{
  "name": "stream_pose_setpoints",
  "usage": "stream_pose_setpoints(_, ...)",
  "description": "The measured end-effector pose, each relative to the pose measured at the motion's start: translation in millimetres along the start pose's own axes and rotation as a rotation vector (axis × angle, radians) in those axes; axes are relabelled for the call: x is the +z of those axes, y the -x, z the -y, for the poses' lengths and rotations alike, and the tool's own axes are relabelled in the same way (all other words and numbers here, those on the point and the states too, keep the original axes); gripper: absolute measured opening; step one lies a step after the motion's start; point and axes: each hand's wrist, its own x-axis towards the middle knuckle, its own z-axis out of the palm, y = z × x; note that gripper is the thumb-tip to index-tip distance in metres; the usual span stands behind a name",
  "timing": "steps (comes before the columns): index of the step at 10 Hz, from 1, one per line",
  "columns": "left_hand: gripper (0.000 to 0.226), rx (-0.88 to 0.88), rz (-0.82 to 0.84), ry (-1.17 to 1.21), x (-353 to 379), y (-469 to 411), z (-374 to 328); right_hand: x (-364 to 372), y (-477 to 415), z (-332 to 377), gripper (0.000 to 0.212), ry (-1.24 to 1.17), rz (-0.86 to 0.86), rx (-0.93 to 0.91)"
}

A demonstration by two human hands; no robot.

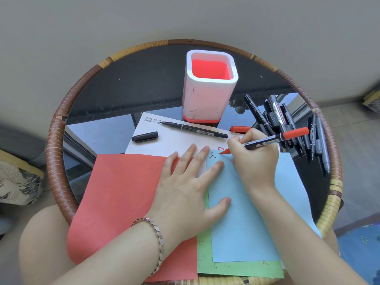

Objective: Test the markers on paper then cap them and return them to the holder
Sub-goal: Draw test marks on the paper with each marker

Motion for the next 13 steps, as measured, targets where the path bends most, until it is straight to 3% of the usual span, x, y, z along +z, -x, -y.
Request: stream_pose_setpoints(13,0.070,0.006,-0.005,-0.016,1.3,-0.5,1.2,-0.4,1.5,-1.0,0.042,0.055,0.005,-0.018)
